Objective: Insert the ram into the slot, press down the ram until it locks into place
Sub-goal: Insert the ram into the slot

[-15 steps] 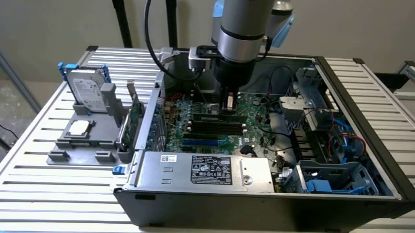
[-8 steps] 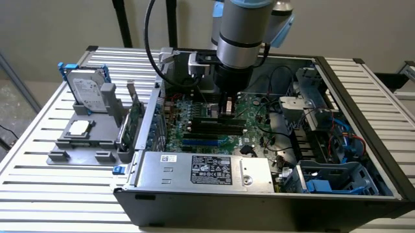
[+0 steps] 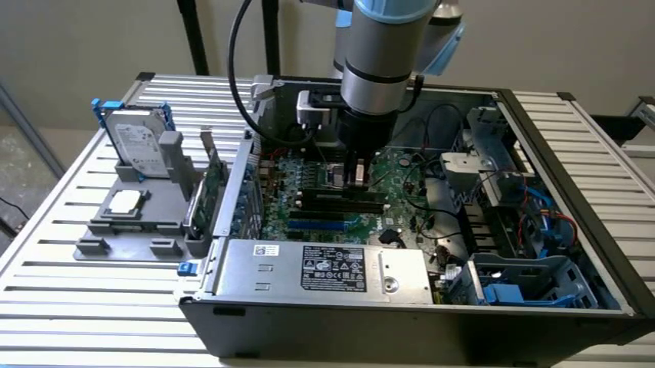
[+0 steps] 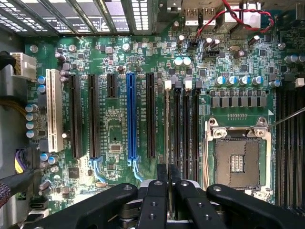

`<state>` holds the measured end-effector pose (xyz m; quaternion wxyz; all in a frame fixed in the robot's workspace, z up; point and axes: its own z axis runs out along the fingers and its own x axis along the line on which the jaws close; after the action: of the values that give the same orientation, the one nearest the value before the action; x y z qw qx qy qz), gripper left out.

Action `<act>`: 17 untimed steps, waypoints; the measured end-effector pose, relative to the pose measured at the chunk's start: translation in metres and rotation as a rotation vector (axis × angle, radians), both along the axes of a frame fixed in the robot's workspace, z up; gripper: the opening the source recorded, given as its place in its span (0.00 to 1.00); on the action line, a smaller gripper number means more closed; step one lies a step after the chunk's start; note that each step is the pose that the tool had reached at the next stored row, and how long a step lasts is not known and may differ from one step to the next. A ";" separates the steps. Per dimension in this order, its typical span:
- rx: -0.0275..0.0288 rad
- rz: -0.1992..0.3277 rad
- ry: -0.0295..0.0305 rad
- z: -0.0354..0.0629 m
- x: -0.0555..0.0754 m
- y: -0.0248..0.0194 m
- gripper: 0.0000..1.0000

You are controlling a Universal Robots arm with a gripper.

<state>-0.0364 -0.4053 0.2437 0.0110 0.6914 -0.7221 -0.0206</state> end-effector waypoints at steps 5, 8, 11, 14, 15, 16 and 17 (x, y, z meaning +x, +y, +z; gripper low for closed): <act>-0.0017 0.000 -0.0001 -0.0019 0.000 0.0014 0.13; -0.0073 0.000 0.0000 -0.0039 0.000 0.0020 0.13; -0.0135 0.000 0.0000 -0.0061 0.000 0.0026 0.13; -0.0163 0.000 0.0000 -0.0074 0.000 0.0034 0.13; -0.0168 0.000 0.0000 -0.0077 0.000 0.0036 0.13; -0.0171 0.000 0.0000 -0.0079 0.000 0.0037 0.13; -0.0174 0.000 0.0000 -0.0081 0.000 0.0038 0.13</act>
<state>-0.0364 -0.4015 0.2355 0.0171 0.6913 -0.7222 -0.0143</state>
